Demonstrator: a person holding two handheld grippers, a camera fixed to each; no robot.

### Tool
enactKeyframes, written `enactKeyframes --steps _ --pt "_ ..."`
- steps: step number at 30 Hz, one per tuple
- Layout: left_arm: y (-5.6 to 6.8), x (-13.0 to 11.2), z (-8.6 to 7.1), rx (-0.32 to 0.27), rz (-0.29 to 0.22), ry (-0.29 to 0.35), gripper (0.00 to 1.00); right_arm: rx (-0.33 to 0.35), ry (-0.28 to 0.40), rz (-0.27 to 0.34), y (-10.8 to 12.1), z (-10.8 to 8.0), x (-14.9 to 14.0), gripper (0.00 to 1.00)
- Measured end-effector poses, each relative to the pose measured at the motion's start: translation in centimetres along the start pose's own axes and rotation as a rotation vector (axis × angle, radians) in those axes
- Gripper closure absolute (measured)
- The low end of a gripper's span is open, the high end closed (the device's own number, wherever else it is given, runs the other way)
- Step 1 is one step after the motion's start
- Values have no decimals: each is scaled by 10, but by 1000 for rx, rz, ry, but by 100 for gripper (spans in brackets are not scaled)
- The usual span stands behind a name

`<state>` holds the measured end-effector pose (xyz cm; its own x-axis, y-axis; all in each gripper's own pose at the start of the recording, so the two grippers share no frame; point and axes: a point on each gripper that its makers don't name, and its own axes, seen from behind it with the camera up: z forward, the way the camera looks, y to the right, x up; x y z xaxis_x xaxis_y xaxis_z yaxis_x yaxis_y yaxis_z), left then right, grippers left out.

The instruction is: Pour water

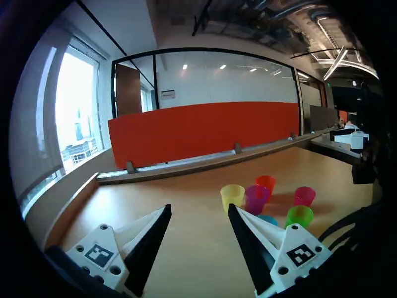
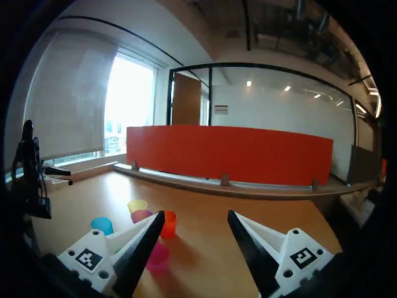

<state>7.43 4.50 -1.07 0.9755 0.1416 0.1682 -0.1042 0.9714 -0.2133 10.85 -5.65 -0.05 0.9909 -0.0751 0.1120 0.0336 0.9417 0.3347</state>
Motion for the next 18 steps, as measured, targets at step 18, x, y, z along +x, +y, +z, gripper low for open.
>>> enactKeyframes --steps 18 --pt "-8 18 -7 101 -111 108 16 -210 117 54 33 -8 21 2"
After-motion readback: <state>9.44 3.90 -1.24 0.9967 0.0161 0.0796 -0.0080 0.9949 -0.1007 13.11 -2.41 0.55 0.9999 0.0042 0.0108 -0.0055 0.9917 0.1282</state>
